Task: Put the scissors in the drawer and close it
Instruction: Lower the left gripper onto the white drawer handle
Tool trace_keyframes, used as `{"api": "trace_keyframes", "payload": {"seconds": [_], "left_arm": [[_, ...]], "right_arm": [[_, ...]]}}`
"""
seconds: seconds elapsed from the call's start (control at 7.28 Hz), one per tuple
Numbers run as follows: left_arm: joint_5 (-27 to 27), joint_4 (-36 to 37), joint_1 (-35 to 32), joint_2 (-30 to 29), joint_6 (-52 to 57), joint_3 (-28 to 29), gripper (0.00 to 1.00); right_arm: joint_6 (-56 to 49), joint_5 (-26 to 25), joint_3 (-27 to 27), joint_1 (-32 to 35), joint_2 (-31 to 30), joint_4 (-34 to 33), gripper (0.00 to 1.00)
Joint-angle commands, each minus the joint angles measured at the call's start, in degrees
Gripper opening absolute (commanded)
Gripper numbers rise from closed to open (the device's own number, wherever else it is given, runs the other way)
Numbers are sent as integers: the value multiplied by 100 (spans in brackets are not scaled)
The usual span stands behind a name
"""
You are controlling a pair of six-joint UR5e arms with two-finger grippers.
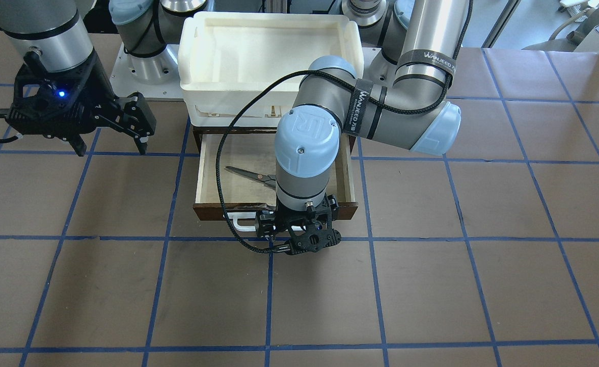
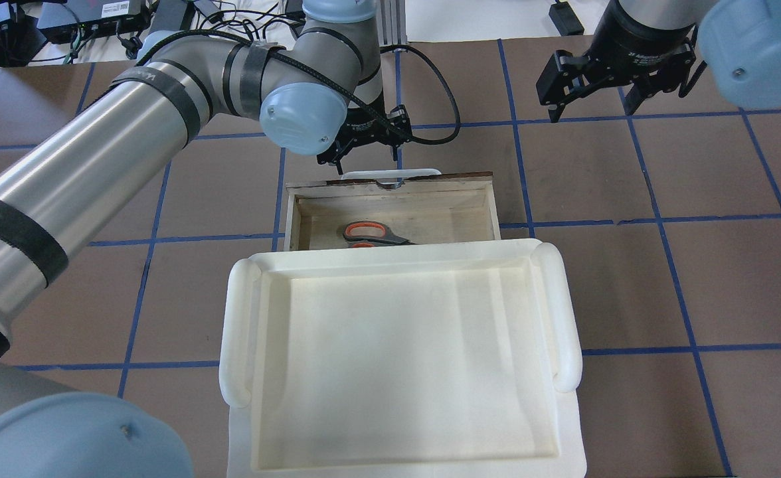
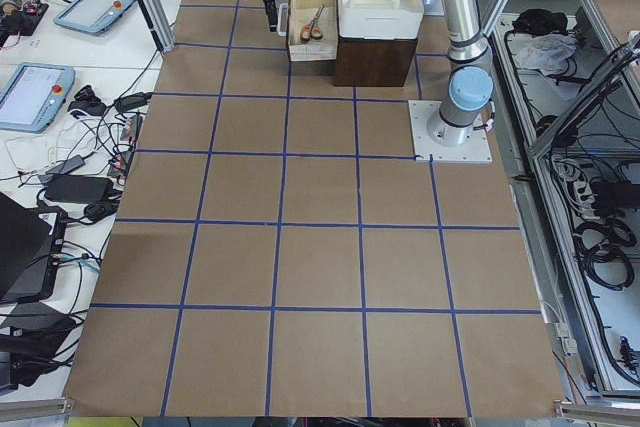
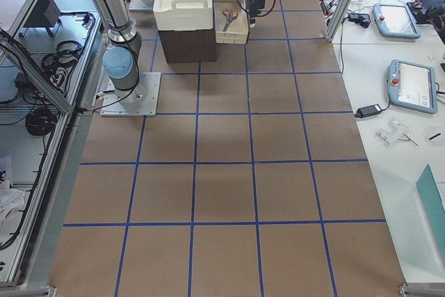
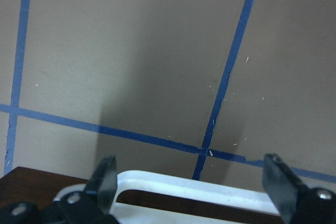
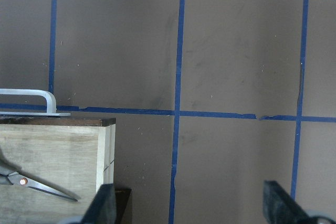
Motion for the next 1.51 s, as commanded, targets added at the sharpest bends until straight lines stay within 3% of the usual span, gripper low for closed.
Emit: {"api": "trace_keyframes", "payload": {"seconds": [0.0,1.37], "left_arm": [[-5,-80,-6,9,5,-25,100],[-5,-650,29,237,128,-61,100]], "right_arm": [[0,34,-3,0,-38,156,100],[0,25,6,-35,-29,86,100]]}}
